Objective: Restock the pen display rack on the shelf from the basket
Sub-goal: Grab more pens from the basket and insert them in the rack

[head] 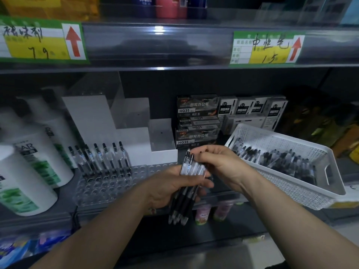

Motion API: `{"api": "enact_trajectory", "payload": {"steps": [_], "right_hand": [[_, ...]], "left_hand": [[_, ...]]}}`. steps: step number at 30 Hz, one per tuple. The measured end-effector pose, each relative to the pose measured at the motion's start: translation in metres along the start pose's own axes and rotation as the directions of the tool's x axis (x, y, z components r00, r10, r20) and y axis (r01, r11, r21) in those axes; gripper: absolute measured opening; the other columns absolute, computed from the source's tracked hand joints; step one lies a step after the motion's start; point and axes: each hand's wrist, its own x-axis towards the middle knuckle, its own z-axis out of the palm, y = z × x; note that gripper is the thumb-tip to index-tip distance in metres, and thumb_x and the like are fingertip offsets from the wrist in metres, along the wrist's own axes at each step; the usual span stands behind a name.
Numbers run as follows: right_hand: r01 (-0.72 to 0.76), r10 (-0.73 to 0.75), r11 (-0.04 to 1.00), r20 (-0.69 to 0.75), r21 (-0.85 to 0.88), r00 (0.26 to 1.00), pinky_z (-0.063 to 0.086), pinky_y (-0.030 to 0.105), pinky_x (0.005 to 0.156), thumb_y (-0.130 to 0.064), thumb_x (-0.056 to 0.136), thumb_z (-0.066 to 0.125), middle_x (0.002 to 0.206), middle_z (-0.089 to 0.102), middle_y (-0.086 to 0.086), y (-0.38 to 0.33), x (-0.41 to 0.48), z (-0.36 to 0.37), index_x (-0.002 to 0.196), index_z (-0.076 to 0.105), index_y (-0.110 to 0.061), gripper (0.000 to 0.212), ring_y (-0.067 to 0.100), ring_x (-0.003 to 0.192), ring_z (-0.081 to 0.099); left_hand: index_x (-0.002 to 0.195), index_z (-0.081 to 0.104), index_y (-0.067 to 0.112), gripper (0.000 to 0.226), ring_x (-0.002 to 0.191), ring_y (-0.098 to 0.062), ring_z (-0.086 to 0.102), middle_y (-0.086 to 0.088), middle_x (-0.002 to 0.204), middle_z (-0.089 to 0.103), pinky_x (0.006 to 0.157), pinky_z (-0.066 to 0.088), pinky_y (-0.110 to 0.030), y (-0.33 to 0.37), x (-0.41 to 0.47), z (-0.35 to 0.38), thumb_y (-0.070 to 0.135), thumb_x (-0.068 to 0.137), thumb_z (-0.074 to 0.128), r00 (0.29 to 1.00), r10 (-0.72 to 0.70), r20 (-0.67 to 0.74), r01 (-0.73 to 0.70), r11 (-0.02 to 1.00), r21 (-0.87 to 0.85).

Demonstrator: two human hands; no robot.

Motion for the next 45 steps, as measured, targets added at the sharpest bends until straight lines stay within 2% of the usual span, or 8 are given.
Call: {"api": "enact_trajectory", "payload": {"steps": [12,17,22,29,34,38,40,45], "right_hand": [[-0.018,0.018,0.999,-0.006,0.041,1.0,0.052,0.024,0.065,-0.001,0.084,0.065,0.07,0.069,0.005,0.0,0.0,0.0,0.085,0.07,-0.004,0.006,0.013,0.063,0.063],[0.1,-0.053,0.971,-0.21,0.219,0.976,0.047,0.026,0.069,-0.007,0.09,0.059,0.07,0.063,0.005,-0.005,0.007,-0.009,0.085,0.066,-0.004,0.009,0.013,0.065,0.056],[0.288,-0.102,0.884,-0.448,0.368,0.888,0.051,0.02,0.057,-0.007,0.097,0.049,0.07,0.06,0.005,-0.016,0.009,-0.027,0.102,0.056,-0.002,0.01,0.008,0.057,0.056],[0.273,-0.193,0.948,-0.389,0.163,0.901,0.06,0.032,0.073,0.011,0.087,0.056,0.071,0.065,0.007,-0.011,-0.003,-0.016,0.078,0.056,-0.006,0.019,0.02,0.067,0.07],[0.189,-0.221,0.961,-0.151,-0.201,0.963,0.051,0.038,0.074,0.011,0.076,0.067,0.063,0.065,0.005,0.004,-0.007,-0.003,0.076,0.064,-0.008,0.02,0.027,0.069,0.063],[0.19,-0.179,0.921,0.063,-0.34,0.982,0.047,0.021,0.066,0.012,0.078,0.067,0.056,0.06,-0.012,0.009,-0.011,0.007,0.074,0.065,-0.008,0.021,0.005,0.058,0.054],[0.181,-0.142,0.882,0.121,-0.435,0.982,0.044,0.022,0.064,0.009,0.078,0.067,0.061,0.059,-0.004,0.01,-0.013,0.009,0.072,0.067,-0.014,0.024,0.011,0.06,0.049],[0.175,-0.226,0.914,-0.1,-0.367,0.969,0.047,0.033,0.07,-0.008,0.089,0.062,0.074,0.062,0.003,0.003,-0.002,-0.002,0.081,0.067,-0.014,0.011,0.017,0.068,0.052]], "left_hand": [[0.107,0.066,0.003,0.031,0.069,-0.018,0.067,-0.011,0.085,0.071,0.059,0.056,-0.028,0.0,-0.003,0.001,0.011,0.078,0.067,0.996,-0.062,0.066,0.061,0.998,0.019],[0.103,0.065,0.005,0.029,0.068,-0.018,0.065,-0.006,0.079,0.069,0.062,0.057,-0.03,-0.003,-0.002,0.0,0.015,0.076,0.068,0.987,-0.126,0.096,0.113,0.986,0.124],[0.099,0.064,0.009,0.018,0.066,-0.017,0.062,-0.006,0.078,0.066,0.063,0.054,-0.032,-0.011,0.004,-0.01,0.015,0.084,0.071,0.99,-0.123,-0.063,0.128,0.987,0.094],[0.094,0.058,0.005,0.015,0.059,-0.015,0.057,-0.004,0.07,0.06,0.055,0.053,-0.028,0.003,0.013,-0.021,0.019,0.091,0.064,0.943,0.024,-0.333,-0.074,0.988,-0.137],[0.117,0.057,-0.009,0.032,0.092,-0.024,0.072,-0.017,0.103,0.073,0.069,0.06,-0.029,0.011,0.013,-0.016,0.015,0.095,0.057,0.93,0.079,-0.36,-0.205,0.922,-0.328],[0.119,0.057,-0.01,0.032,0.083,-0.024,0.074,-0.02,0.104,0.071,0.062,0.06,-0.032,0.013,0.013,-0.013,0.011,0.094,0.058,0.917,0.064,-0.393,-0.221,0.902,-0.37],[0.114,0.059,-0.005,0.028,0.073,-0.019,0.073,-0.015,0.093,0.071,0.056,0.057,-0.029,0.013,0.013,-0.013,0.012,0.092,0.061,0.907,0.053,-0.417,-0.195,0.932,-0.307],[0.112,0.06,0.001,0.025,0.07,-0.018,0.066,-0.007,0.08,0.066,0.062,0.057,-0.03,0.01,0.008,-0.011,0.012,0.09,0.064,0.952,0.066,-0.299,-0.122,0.977,-0.172]]}}
